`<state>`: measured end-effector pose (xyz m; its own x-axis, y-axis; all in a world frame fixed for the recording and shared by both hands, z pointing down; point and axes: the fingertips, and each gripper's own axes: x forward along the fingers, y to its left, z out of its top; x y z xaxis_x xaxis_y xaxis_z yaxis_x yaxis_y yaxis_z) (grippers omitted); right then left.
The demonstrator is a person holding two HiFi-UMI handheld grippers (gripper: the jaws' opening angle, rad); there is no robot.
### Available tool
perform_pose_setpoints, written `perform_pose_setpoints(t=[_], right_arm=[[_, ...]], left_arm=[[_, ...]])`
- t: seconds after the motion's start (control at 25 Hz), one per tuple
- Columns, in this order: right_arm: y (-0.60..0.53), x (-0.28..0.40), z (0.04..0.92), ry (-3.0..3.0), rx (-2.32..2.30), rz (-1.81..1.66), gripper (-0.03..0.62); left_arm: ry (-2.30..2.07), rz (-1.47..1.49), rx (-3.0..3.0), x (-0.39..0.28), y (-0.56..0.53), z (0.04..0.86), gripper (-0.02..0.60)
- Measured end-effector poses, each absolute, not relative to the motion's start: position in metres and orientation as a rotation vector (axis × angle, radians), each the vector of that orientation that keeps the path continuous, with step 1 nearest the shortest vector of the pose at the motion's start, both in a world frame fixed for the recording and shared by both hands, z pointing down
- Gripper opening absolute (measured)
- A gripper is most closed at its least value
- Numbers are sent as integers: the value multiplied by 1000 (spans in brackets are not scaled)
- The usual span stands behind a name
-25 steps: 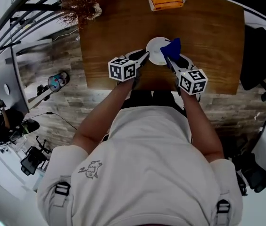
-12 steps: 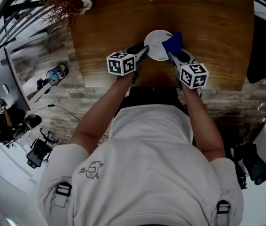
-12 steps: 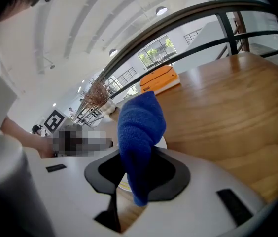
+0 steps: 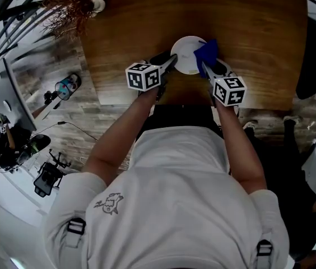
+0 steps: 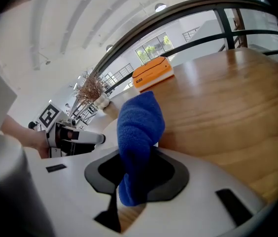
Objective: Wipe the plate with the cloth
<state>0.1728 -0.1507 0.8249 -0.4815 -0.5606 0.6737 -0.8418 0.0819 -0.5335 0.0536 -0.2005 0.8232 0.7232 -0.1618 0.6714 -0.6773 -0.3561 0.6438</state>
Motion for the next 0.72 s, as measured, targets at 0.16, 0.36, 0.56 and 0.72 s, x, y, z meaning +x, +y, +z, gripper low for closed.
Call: perform_pose_setpoints(t=[0.16, 0.36, 0.56, 0.72], right_arm=[[-153, 172, 823, -2077, 1402, 1387, 100], [-141, 192, 829, -2060, 1413, 1427, 101], [-145, 196, 823, -2054, 1428, 1419, 100], [-160, 207, 800, -2071, 1450, 1365, 100]], left_arm=[[-610, 585, 1925, 61, -204, 812, 57], [-554, 540, 1966, 92, -200, 797, 30], [-476, 458, 1935, 100, -192, 776, 18], [-427, 463, 1948, 115, -178, 760, 18]])
